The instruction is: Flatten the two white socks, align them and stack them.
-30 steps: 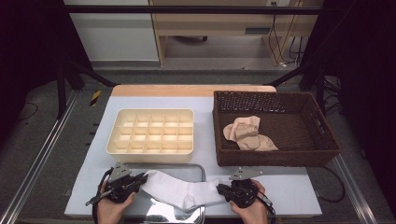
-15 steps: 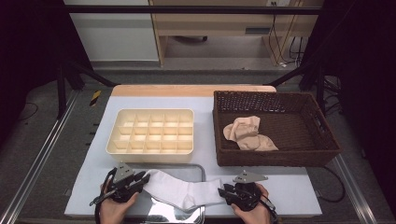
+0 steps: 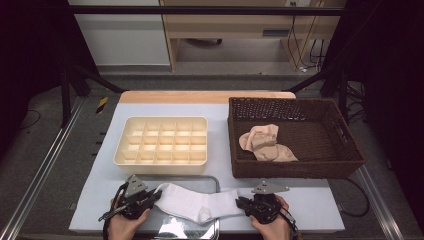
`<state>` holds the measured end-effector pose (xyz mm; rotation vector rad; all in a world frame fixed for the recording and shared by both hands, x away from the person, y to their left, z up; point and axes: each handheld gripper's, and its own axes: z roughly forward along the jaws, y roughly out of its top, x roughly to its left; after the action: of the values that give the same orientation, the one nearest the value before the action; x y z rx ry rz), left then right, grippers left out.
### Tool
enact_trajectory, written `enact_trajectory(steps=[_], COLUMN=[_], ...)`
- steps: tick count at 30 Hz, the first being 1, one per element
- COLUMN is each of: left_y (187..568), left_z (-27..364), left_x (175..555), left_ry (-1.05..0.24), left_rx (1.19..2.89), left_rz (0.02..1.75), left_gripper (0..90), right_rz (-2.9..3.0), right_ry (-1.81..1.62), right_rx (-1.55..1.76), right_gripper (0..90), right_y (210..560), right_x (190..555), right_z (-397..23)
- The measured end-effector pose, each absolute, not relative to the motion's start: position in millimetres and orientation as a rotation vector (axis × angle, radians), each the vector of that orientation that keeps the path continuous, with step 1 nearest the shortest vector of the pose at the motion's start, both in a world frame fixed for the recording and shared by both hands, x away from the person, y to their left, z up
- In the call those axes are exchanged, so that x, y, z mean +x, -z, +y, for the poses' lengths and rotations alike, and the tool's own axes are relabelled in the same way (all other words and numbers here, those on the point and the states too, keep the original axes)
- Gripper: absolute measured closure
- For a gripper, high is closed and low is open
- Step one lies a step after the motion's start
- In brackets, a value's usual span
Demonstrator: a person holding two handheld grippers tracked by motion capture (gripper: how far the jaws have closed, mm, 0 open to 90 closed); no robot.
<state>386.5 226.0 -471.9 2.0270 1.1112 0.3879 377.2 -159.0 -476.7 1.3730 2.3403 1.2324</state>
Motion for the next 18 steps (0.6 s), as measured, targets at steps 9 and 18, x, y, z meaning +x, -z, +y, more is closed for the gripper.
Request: enact_trajectory(steps=[9,18], left_y=[474,459], left_z=[209,215], left_x=[380,379], left_ry=[-0.435,-0.453], left_rx=[2.052,1.958], left_rz=[1.066,1.040], left_gripper=[75.1,62.9], right_rz=[2.241,2.174], right_ry=[-1.154,-1.255], right_rx=[1.387,1.330], right_gripper=[78.0,70.3], right_y=[480,471], right_x=[393,389], right_z=[-170,-179])
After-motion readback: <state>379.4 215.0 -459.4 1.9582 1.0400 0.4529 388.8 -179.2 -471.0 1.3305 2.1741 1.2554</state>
